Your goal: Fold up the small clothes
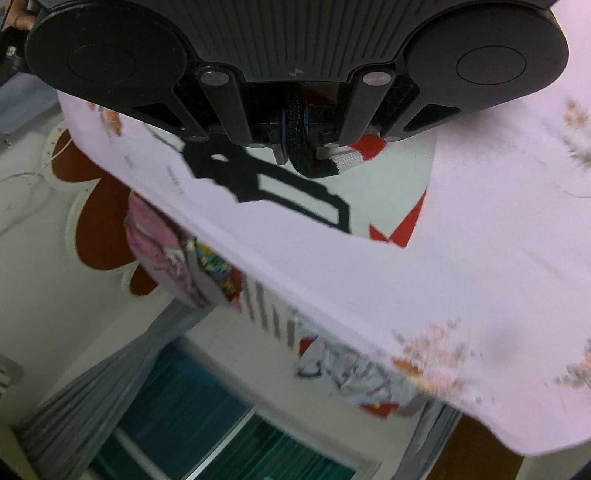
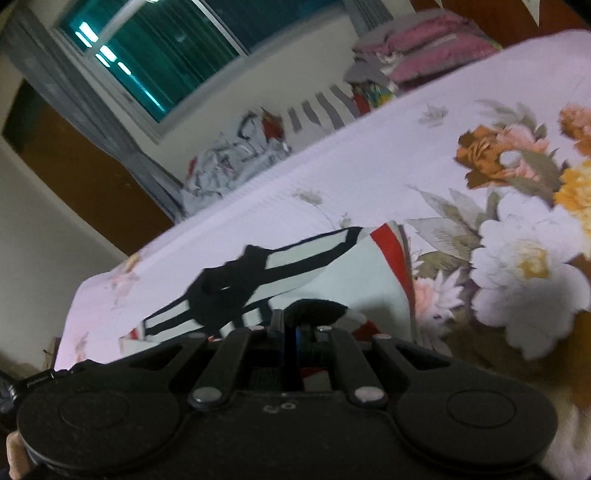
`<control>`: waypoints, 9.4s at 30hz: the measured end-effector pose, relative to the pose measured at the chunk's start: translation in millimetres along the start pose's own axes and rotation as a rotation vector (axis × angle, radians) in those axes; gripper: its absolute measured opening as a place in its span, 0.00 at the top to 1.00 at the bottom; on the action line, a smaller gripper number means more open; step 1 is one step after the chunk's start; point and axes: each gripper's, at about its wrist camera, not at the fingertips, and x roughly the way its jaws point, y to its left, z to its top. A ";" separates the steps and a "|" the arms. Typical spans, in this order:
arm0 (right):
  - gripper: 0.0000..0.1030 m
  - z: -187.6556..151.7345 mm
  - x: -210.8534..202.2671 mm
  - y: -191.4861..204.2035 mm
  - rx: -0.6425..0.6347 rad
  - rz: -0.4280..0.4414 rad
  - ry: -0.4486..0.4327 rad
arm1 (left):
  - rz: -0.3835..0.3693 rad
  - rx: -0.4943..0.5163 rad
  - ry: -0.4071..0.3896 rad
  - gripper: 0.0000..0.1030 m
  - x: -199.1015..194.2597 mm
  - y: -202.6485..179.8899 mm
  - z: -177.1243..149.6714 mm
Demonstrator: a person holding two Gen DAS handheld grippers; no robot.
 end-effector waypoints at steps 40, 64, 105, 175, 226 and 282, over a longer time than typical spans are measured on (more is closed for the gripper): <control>0.96 -8.2 77.7 33.7 -0.628 -0.354 -0.166 | 0.240 0.480 -0.164 0.96 52.5 -33.5 9.1; 0.64 -32.0 130.3 87.6 -0.615 -0.177 0.015 | 0.241 0.680 -0.015 0.28 103.2 -112.2 -47.5; 0.65 -118.9 28.0 99.7 -0.568 -0.228 0.006 | 0.147 0.638 0.009 0.28 8.5 -117.1 -128.1; 0.99 -139.2 -63.3 51.5 -0.373 -0.171 -0.076 | 0.144 -0.259 -0.124 0.50 -89.7 55.0 -149.6; 0.98 -29.9 -26.9 -21.4 -0.144 0.055 -0.113 | 0.045 0.158 -0.177 0.81 -22.9 -199.5 -101.9; 0.84 -36.3 3.2 -45.5 -0.259 -0.085 0.000 | 0.063 0.668 0.205 0.90 68.1 -222.6 -95.2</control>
